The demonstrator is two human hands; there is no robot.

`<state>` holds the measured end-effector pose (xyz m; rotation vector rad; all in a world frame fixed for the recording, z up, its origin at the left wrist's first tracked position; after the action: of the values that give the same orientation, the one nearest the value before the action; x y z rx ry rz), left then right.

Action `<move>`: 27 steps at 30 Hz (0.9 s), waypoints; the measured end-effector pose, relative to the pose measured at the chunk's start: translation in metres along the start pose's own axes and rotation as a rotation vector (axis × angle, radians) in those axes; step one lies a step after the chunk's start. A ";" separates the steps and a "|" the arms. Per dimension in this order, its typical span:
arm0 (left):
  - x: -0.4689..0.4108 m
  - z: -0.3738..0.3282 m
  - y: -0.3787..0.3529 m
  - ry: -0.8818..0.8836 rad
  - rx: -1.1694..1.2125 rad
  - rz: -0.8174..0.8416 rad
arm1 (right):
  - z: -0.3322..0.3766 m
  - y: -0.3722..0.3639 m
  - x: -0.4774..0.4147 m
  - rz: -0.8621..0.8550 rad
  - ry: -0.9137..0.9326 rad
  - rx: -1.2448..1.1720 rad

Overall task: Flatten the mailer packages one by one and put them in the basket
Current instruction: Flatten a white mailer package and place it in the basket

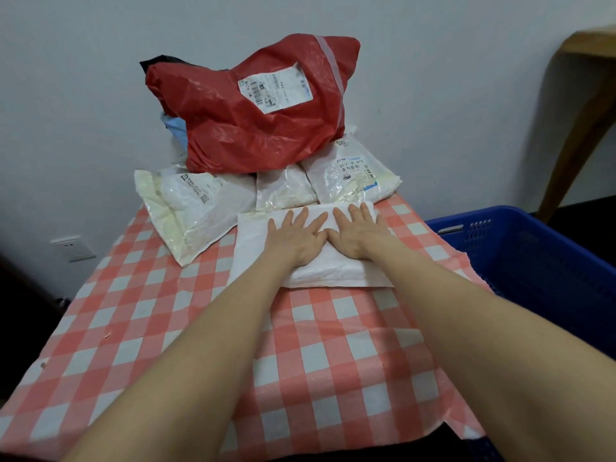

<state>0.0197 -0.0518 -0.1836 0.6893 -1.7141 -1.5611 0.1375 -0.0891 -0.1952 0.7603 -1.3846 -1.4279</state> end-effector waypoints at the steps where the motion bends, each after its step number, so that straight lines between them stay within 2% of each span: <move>1: 0.000 0.000 0.000 0.000 0.001 0.001 | 0.000 0.000 0.000 0.003 0.000 -0.003; 13: -0.003 0.006 0.009 -0.019 0.199 0.016 | 0.000 0.002 -0.002 0.048 -0.024 -0.012; 17: 0.004 0.027 0.023 -0.010 0.164 -0.133 | 0.009 0.019 0.003 -0.043 0.013 -0.004; 19: 0.007 0.039 0.021 0.025 0.085 -0.157 | 0.014 0.022 0.005 -0.083 0.028 0.002; 21: 0.008 0.046 0.015 0.071 0.027 -0.144 | 0.019 0.018 0.004 -0.071 0.031 0.014; 27: 0.003 0.051 0.001 0.117 0.055 -0.032 | 0.017 0.001 -0.002 -0.027 0.000 -0.018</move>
<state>-0.0223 -0.0229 -0.1831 0.8234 -1.6722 -1.4706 0.1227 -0.0814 -0.1918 0.7696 -1.3644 -1.4591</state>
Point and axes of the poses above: each hand's wrist, its own x-axis away from the middle knuckle, its own y-axis out of the back of the hand, z = x × y, the point moved 6 cm from there along -x, towards the middle knuckle, and after that the axes turned 4 degrees about -y, right-handed, at the moved point
